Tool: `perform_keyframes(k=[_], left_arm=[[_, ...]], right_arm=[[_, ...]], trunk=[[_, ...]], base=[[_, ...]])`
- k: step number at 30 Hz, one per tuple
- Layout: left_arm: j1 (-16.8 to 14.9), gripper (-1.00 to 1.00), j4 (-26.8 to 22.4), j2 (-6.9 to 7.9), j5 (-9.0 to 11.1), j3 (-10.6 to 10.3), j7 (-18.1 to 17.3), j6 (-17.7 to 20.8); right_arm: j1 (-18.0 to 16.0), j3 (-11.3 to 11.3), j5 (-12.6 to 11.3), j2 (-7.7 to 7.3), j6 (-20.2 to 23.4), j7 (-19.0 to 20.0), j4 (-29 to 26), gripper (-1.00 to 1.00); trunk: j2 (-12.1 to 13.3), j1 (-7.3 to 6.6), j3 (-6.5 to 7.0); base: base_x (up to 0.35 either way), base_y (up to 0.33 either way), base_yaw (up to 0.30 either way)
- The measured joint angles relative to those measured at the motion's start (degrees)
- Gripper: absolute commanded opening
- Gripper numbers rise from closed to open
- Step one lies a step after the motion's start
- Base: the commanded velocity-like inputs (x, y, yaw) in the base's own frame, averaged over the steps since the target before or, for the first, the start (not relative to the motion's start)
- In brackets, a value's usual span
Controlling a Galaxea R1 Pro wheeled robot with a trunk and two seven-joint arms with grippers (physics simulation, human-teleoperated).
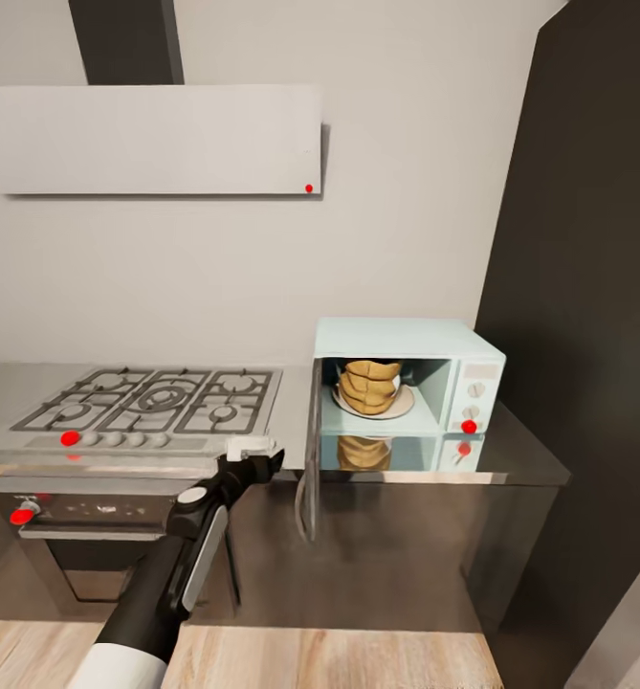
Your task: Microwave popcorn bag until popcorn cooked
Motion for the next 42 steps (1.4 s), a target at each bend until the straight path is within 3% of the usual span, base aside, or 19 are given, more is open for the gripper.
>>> perform_keyframes(k=[5,6,7,13,19,31,34,42], left_arm=[[0.0,1.00,-1.5,0.07,0.2,-1.6,-1.6,-1.6],[0.0,1.00,-1.4,0.09,0.0,-3.5,-5.5,-5.1],[0.0,1.00,-1.4,0.09,0.3,-3.8,-6.4,-5.2],[0.0,1.00,-1.4,0.17,0.0,-3.7,-7.4,-5.2],[0.0,1.00,0.7,0.12,-0.3,-3.9,-14.4,-5.3],[0.0,1.00,1.6,-0.02,-0.8,-4.5,-15.0,-5.5],[0.0,1.00,1.6,-0.09,-0.7,-5.5,-14.0,-5.6],[0.1,1.00,1.6,-0.25,-1.0,-4.8,-14.6,-5.5]], right_arm=[[0.0,0.0,0.0,-0.02,0.0,0.0,0.0,1.00],[0.0,0.0,0.0,-0.03,0.0,0.0,0.0,1.00],[0.0,0.0,0.0,-0.03,0.0,0.0,0.0,1.00],[0.0,0.0,0.0,-0.04,0.0,0.0,0.0,1.00],[0.0,0.0,0.0,-0.04,0.0,0.0,0.0,1.00],[0.0,0.0,0.0,-0.23,0.0,0.0,0.0,1.00],[0.0,0.0,-0.8,-0.13,0.0,0.0,0.0,1.00],[0.0,0.0,0.0,-0.07,0.0,0.1,0.0,1.00]], trunk=[[0.0,0.00,0.16],[0.0,0.00,0.19],[0.0,0.00,0.22],[0.0,0.00,0.41],[0.0,0.00,0.59],[0.0,0.00,0.80],[0.0,0.00,0.80],[0.0,0.00,0.80]], base=[[0.000,0.000,-0.245],[0.000,0.000,-0.245],[0.000,0.000,-0.245],[0.000,0.000,-0.246],[0.000,0.000,-0.246],[0.000,0.000,-0.121],[0.000,0.000,0.000],[0.007,0.000,0.000]])
